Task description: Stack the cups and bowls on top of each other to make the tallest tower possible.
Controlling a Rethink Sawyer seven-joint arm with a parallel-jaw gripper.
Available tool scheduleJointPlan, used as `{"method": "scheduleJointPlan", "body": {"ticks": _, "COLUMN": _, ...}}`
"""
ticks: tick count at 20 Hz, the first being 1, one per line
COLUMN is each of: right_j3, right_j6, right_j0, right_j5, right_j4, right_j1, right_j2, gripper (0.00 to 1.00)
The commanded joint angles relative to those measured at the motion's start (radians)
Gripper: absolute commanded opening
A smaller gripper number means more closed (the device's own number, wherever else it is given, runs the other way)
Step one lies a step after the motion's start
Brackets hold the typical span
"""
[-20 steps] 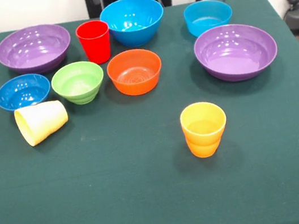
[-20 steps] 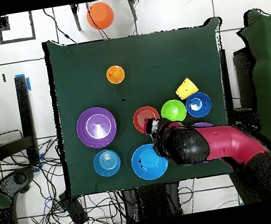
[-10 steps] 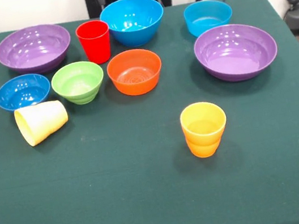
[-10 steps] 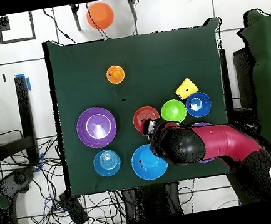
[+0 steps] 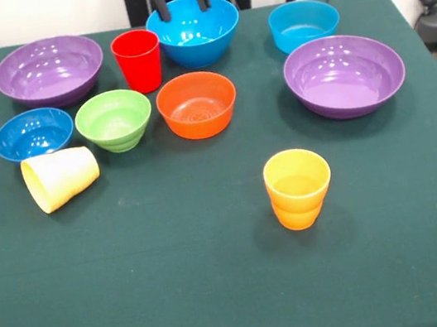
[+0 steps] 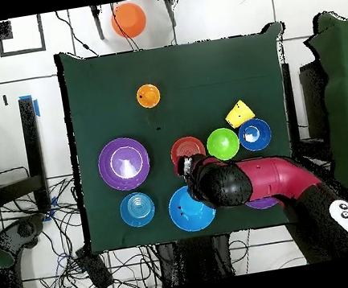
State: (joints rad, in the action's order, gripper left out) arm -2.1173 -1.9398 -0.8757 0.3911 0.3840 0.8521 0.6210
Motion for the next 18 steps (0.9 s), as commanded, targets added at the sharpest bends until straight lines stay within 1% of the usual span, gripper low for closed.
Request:
{"method": "scheduleJointPlan", "body": {"ticks": 1, "right_j3": 0.09, "right_j6": 0.073, "right_j0": 0.011, "right_j5": 0.072, "right_j4": 0.081, "right_j1": -0.154, "right_j2": -0.033, "gripper": 1.0}}
{"method": "scheduleJointPlan", "body": {"ticks": 5, "right_j3": 0.136, "right_j6": 0.088, "right_j0": 0.003, "right_j5": 0.069, "right_j4": 0.105, "right_j1": -0.2, "right_j2": -0.043, "gripper": 1.0}}
{"method": "scheduleJointPlan", "body": {"ticks": 8, "right_j3": 0.171, "right_j6": 0.108, "right_j0": -0.002, "right_j5": 0.077, "right_j4": 0.135, "right_j1": -0.22, "right_j2": -0.054, "gripper": 1.0}}
{"method": "scheduleJointPlan", "body": {"ticks": 11, "right_j3": 0.204, "right_j6": 0.129, "right_j0": -0.022, "right_j5": 0.085, "right_j4": 0.157, "right_j1": -0.249, "right_j2": -0.053, "gripper": 1.0}}
{"method": "scheduleJointPlan", "body": {"ticks": 16, "right_j3": 0.241, "right_j6": 0.157, "right_j0": -0.057, "right_j5": 0.118, "right_j4": 0.16, "right_j1": -0.277, "right_j2": -0.025, "gripper": 1.0}}
{"method": "scheduleJointPlan", "body": {"ticks": 18, "right_j3": 0.248, "right_j6": 0.166, "right_j0": -0.065, "right_j5": 0.137, "right_j4": 0.158, "right_j1": -0.273, "right_j2": -0.015, "gripper": 1.0}}
